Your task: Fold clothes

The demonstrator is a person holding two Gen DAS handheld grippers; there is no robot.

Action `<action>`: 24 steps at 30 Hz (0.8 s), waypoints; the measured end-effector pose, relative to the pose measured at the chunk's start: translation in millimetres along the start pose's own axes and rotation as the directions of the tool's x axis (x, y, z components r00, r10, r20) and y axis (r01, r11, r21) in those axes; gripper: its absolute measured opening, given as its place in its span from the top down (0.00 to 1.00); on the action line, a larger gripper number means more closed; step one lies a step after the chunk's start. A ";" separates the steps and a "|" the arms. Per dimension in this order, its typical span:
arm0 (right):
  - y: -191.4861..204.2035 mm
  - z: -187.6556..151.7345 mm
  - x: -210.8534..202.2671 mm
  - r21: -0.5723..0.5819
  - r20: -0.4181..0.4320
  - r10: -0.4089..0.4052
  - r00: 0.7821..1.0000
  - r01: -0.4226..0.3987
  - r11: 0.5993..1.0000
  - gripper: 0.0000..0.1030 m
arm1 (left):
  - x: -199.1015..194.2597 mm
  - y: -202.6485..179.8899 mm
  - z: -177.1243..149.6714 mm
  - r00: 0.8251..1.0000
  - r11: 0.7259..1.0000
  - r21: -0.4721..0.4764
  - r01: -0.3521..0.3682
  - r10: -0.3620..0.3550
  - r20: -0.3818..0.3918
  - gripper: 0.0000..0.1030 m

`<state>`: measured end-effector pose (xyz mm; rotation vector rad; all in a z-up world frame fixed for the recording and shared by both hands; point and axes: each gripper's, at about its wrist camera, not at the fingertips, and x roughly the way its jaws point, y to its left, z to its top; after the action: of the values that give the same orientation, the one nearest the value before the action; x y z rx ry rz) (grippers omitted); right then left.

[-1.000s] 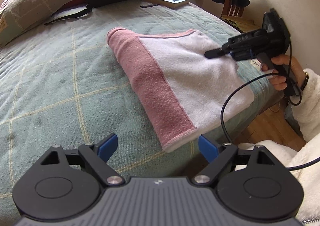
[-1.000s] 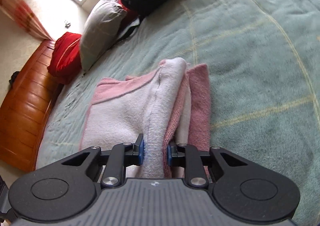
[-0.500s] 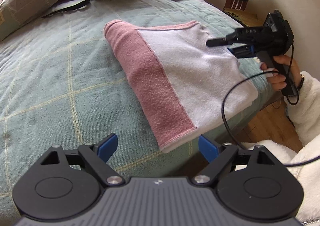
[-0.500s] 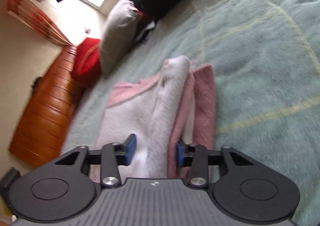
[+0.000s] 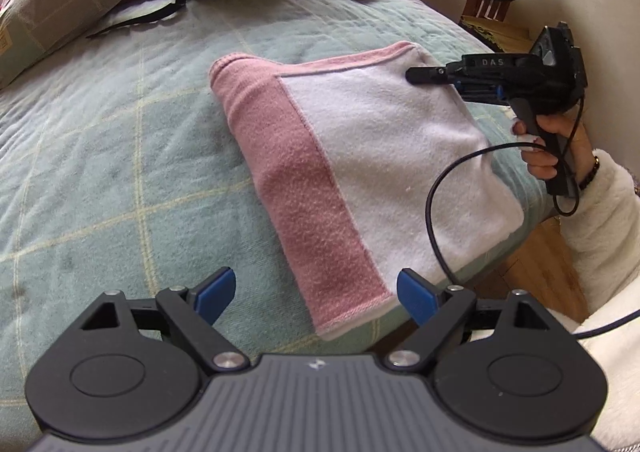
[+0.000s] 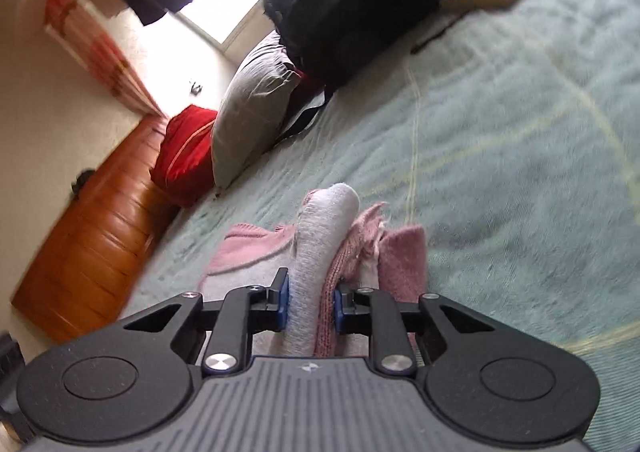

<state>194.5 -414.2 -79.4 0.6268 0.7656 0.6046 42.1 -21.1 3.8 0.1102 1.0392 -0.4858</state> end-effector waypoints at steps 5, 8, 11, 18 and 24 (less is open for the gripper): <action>-11.6 -0.2 6.2 0.023 -0.031 -0.016 0.999 0.017 1.000 0.74 | 3.7 -1.5 2.2 1.000 1.000 0.008 0.005 -0.005 0.009 0.15; -0.5 0.8 -9.2 -0.019 -0.012 -0.050 0.999 0.050 0.999 0.69 | -1.5 -2.7 1.5 1.000 1.000 0.011 -0.002 0.002 0.029 0.15; 21.4 -1.3 -35.2 -0.107 0.030 -0.072 0.997 0.075 0.991 0.61 | -9.0 -1.4 -0.2 0.998 1.000 0.006 0.002 -0.002 0.057 0.15; 96.0 -29.1 -39.1 -0.427 -0.014 -0.065 0.998 0.053 0.902 0.45 | -14.7 9.1 -0.1 0.995 0.998 -0.060 0.026 -0.020 0.095 0.15; 113.6 -78.9 -3.0 -0.723 -0.081 -0.279 0.957 0.136 0.677 0.46 | -15.2 11.1 10.4 0.989 0.994 -0.087 0.071 -0.058 0.137 0.15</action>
<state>101.7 -318.3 -42.7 -0.2511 0.6899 0.6924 49.1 -9.4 20.5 -0.0376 0.9329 -0.4970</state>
